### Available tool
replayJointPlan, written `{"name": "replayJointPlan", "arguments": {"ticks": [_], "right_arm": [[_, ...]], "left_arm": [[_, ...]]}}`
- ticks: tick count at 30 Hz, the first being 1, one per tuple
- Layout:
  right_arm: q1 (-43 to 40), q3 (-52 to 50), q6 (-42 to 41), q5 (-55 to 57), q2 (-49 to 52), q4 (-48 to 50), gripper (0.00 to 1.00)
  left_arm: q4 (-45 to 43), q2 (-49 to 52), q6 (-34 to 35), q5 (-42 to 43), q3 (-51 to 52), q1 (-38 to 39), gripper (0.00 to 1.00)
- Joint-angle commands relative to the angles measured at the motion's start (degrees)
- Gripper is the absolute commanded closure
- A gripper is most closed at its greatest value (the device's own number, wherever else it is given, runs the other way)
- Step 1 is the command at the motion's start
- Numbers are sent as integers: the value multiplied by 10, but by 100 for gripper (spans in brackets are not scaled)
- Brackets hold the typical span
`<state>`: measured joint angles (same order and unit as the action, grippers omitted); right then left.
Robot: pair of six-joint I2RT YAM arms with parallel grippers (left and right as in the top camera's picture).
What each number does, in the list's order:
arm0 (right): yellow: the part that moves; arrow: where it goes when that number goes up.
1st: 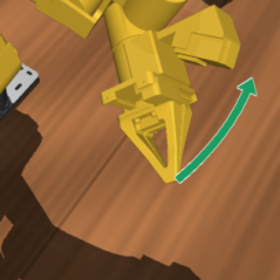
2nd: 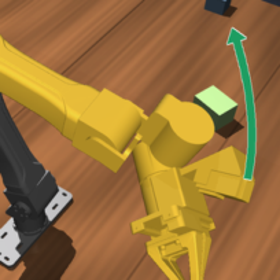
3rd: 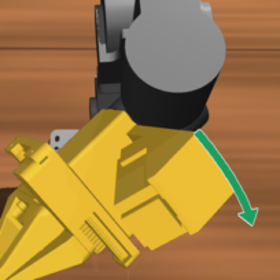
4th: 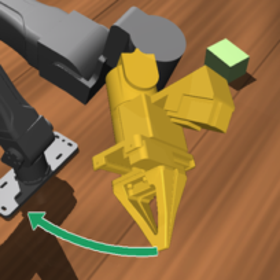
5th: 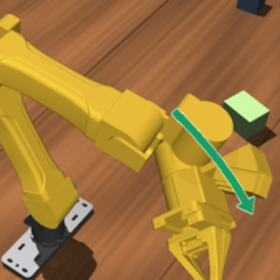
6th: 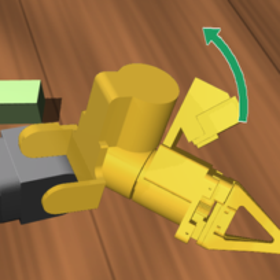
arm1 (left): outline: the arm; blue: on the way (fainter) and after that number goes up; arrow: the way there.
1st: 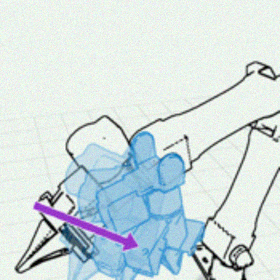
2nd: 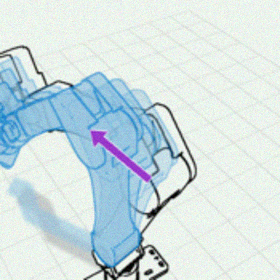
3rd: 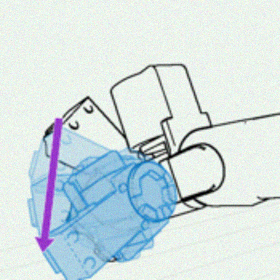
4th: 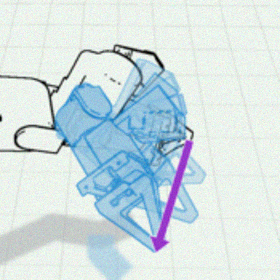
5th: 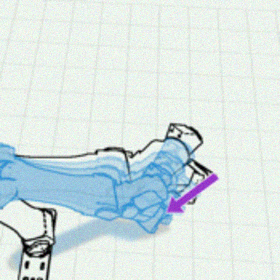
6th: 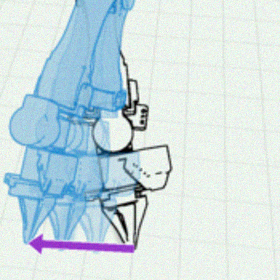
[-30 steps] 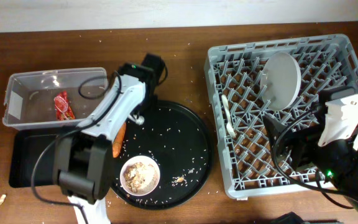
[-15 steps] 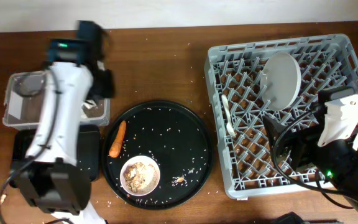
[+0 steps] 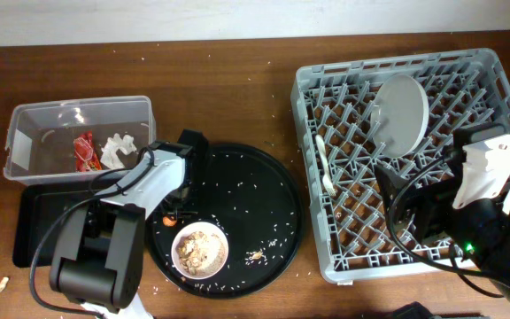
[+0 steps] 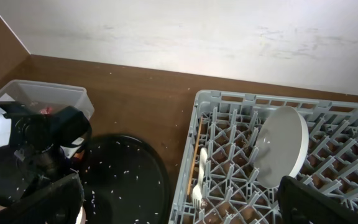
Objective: Sort waste into correct bins and load items into the dishwasher rack
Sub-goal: 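Pick up the carrot with the left gripper and place it on the flat black tray, then grasp the rice bowl rim with the left gripper and tip rice onto the flat tray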
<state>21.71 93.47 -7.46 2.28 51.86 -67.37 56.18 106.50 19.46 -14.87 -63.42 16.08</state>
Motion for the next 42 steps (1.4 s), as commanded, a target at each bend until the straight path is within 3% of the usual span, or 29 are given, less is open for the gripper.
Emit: {"name": "replayJointPlan", "arguments": {"ticks": [1,5,8,10,14,16,18,20,21,23,25,28,31,35,38,40,41,42], "right_arm": [[-4,1,1,-1,0,0,1],[-4,1,1,-1,0,0,1],[-4,1,1,-1,0,1,1],[-4,1,1,-1,0,2,1],[-4,1,1,-1,0,3,1],[-4,1,1,-1,0,3,1],[-4,1,1,-1,0,8,1],[-4,1,1,-1,0,9,1],[-4,1,1,-1,0,9,1],[-4,1,1,-1,0,9,1],[-4,1,1,-1,0,5,1],[-4,1,1,-1,0,0,1],[-4,1,1,-1,0,1,1],[-4,1,1,-1,0,0,1],[-4,1,1,-1,0,1,1],[-4,1,1,-1,0,0,1],[-4,1,1,-1,0,1,1],[-4,1,1,-1,0,1,1]], "left_arm": [[0,-2,2,16,-1,-1,82],[99,-36,3,16,-112,-1,84],[214,-88,102,23,-135,-26,84],[246,-90,125,26,-119,-81,84],[190,-90,125,82,-68,-250,83],[154,-90,122,133,-66,-325,50],[161,-97,89,139,-70,-333,34],[195,-140,47,162,-110,-331,34],[201,-173,21,187,-123,-317,34],[188,-260,-40,193,-124,-183,34],[179,-266,-40,143,-116,-5,40],[148,-259,-39,159,-66,151,57],[51,-258,20,147,80,286,59],[-51,-258,22,146,179,303,63],[-66,-257,33,149,194,303,64],[-86,-233,33,174,194,303,72],[-95,-203,33,195,189,303,84],[-95,-196,44,194,188,303,87]]}}
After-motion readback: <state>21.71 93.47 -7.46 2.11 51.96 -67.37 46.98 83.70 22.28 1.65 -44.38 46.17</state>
